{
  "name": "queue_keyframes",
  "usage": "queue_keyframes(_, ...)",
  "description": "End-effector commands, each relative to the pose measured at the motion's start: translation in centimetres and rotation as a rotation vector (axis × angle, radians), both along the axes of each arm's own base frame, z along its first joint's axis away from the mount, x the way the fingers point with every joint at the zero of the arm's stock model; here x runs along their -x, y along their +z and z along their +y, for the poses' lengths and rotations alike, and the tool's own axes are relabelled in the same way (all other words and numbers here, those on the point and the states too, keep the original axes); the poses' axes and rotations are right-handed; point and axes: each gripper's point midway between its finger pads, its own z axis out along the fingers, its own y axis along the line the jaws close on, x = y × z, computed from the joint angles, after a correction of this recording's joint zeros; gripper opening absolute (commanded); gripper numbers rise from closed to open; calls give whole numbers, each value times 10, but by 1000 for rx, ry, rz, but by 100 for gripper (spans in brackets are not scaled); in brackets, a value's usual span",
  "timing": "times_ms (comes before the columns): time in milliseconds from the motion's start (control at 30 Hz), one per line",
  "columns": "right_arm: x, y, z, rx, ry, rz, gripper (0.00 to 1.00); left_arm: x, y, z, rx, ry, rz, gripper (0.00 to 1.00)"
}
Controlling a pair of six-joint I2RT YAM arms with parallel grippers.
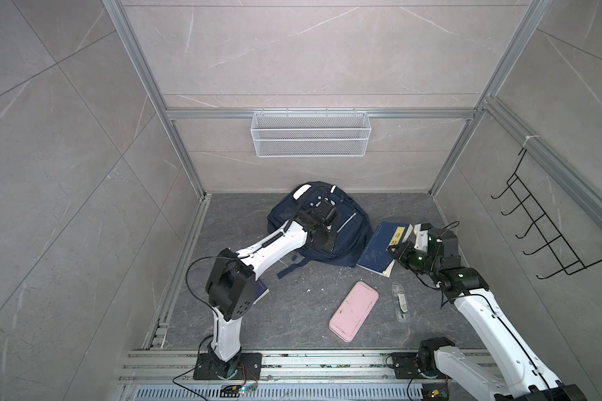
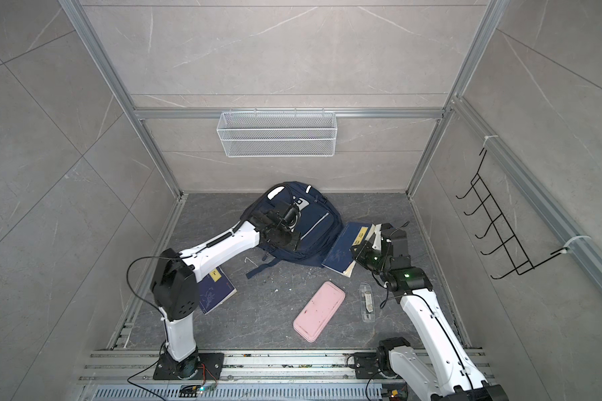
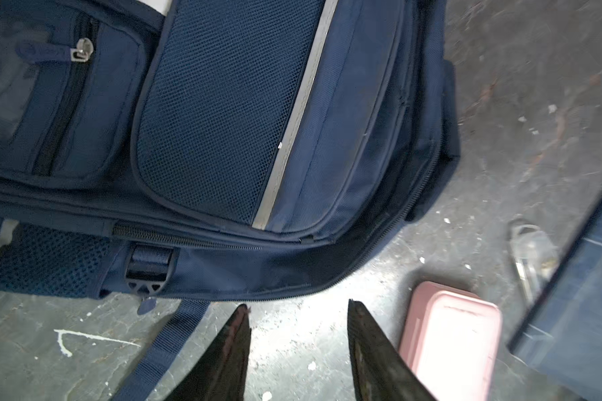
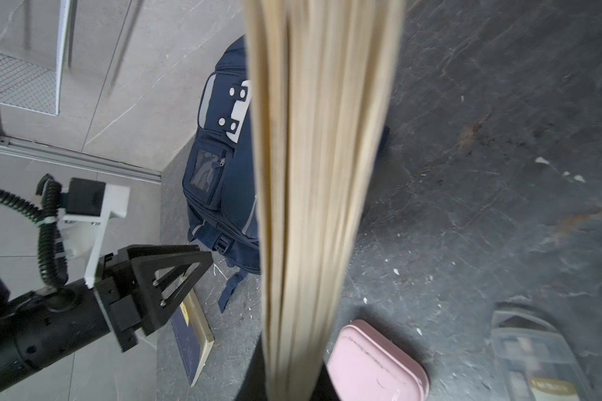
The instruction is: Pack the student bag
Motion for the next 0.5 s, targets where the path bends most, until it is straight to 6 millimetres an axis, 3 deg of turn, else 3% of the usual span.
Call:
queue_keyframes(0, 4, 15, -11, 71, -12, -34, 0, -4, -8, 1, -213, -76, -70, 46)
queue_keyframes(100, 7, 18, -13, 90, -11, -34, 0, -8, -17, -14, -257, -105, -81, 44)
queue_keyframes(467, 8, 28, -16, 101, -8, -44, 0, -26, -39, -35, -338, -178, -126, 45)
